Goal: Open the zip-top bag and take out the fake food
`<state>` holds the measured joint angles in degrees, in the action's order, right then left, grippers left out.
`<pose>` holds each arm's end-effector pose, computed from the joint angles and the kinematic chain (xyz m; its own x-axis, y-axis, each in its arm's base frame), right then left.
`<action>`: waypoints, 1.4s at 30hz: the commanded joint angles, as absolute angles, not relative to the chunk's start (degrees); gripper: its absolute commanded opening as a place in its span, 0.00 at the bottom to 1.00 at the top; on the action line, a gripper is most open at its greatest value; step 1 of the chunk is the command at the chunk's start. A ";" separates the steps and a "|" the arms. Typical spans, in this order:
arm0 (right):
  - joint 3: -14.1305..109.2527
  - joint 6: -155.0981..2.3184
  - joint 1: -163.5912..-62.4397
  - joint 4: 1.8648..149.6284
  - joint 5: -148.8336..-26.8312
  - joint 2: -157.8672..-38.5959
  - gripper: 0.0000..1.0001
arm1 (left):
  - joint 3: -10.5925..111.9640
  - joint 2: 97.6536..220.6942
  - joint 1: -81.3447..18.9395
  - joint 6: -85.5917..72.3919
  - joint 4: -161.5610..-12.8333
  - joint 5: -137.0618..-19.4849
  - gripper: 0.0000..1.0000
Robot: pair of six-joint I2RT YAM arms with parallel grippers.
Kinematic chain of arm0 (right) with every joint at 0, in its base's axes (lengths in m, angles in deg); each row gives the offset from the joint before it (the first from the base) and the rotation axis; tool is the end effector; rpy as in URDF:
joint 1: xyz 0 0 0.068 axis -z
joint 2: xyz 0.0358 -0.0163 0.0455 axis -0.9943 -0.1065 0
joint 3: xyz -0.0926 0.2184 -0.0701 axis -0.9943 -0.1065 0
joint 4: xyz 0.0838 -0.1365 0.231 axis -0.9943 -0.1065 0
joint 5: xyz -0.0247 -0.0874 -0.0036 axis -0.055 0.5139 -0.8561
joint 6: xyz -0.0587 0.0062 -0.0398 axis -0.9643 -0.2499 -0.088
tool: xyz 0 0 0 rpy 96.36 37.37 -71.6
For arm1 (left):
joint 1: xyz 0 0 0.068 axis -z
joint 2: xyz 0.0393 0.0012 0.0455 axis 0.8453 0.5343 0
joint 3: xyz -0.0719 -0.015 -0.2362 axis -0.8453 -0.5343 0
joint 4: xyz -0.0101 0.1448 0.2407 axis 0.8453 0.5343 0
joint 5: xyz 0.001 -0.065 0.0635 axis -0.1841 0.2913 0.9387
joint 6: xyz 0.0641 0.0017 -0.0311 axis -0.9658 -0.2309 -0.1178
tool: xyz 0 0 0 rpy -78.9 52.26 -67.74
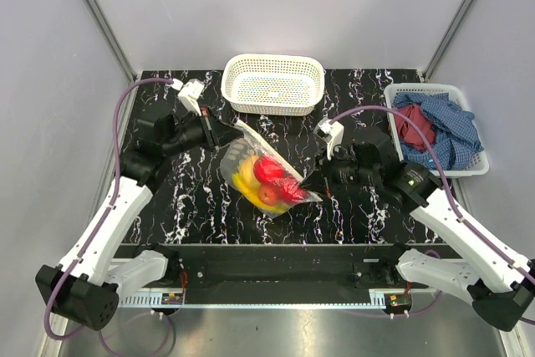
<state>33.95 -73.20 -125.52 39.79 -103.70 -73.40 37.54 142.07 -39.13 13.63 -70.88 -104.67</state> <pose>0.1760 0.1876 0.3321 -0.5270 -0.2552 -0.8106 -0.7857 0.5099 0.3503 0.2538 -0.1205 0.3504 -0.6024 -0.2551 -0.7564 0.5515 0.5520 -0.6254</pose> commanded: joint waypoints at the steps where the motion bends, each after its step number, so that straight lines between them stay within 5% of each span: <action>1: 29.77 -65.55 -125.37 38.20 -101.37 -69.54 0.06 | 35.92 143.18 -42.49 14.95 -79.63 -97.79 0.00; 13: 20.71 -55.96 -125.29 36.62 -104.80 -63.12 0.07 | 31.78 147.13 -44.78 16.80 -84.91 -99.97 0.00; 16: 23.06 -56.22 -125.37 36.79 -105.94 -65.04 0.23 | 30.20 146.79 -44.61 17.59 -88.34 -104.98 0.00; 17: 24.47 -56.48 -125.29 36.53 -105.94 -66.10 0.37 | 29.59 146.35 -44.61 17.59 -88.95 -106.56 0.00; 20: 31.50 -57.54 -125.37 35.91 -104.72 -71.54 0.58 | 27.39 144.33 -44.61 17.07 -89.57 -108.76 0.00; 24: 42.55 -59.55 -125.37 35.12 -102.87 -79.71 0.71 | 23.97 142.13 -43.64 17.50 -92.21 -113.16 0.00; 32: 60.58 -68.17 -124.59 29.15 -102.00 -94.40 0.75 | 20.88 139.14 -43.38 15.49 -90.90 -116.50 0.00; 42: 63.34 -76.25 -119.22 24.75 -104.98 -100.73 0.71 | 19.65 138.70 -43.29 15.39 -91.51 -118.00 0.00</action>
<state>62.23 -70.93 -119.64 26.74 -103.65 -99.15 20.62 139.86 -43.53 16.32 -88.69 -115.57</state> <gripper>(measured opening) 0.728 0.012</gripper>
